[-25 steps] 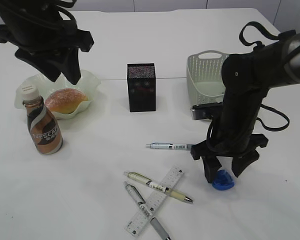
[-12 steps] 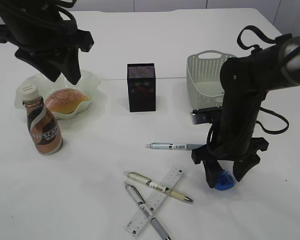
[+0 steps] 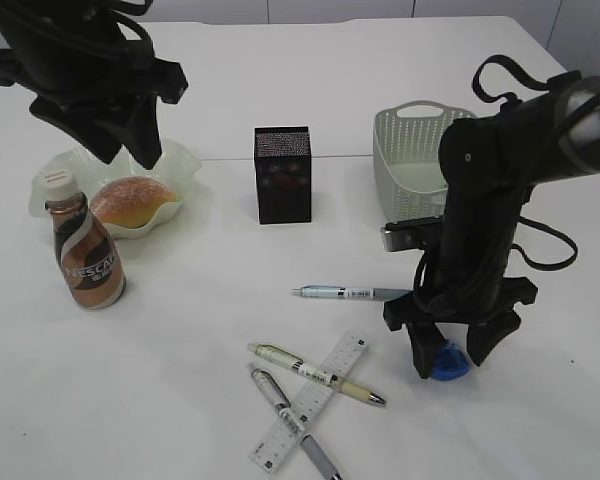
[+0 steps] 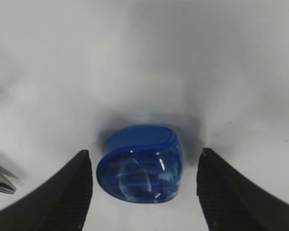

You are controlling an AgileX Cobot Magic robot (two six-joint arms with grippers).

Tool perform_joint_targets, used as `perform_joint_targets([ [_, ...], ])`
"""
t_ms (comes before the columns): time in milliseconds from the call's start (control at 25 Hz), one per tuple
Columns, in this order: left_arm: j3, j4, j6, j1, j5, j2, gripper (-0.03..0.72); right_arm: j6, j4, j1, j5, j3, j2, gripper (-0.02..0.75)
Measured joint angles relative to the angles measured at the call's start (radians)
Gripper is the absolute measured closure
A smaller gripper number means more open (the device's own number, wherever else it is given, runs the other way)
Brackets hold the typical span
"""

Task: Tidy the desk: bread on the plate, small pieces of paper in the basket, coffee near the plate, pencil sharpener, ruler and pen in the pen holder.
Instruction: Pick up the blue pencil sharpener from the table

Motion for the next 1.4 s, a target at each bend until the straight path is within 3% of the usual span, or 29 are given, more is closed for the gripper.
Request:
perform_joint_targets([
  [120,0.0,0.0,0.0,0.0,0.0,0.0,0.381,0.0,0.0,0.0,0.0,0.0,0.001,0.258],
  [320,0.0,0.0,0.0,0.0,0.0,0.0,0.381,0.0,0.0,0.0,-0.002,0.0,0.002,0.358],
  [1040,0.0,0.049,0.034,0.0,0.007,-0.136,0.409,0.0,0.004,0.0,0.132,-0.127,0.015,0.364],
  [1400,0.0,0.087,0.034,0.0,0.011,-0.175,0.424,0.0,0.015,0.01,0.105,-0.115,-0.058,0.365],
])
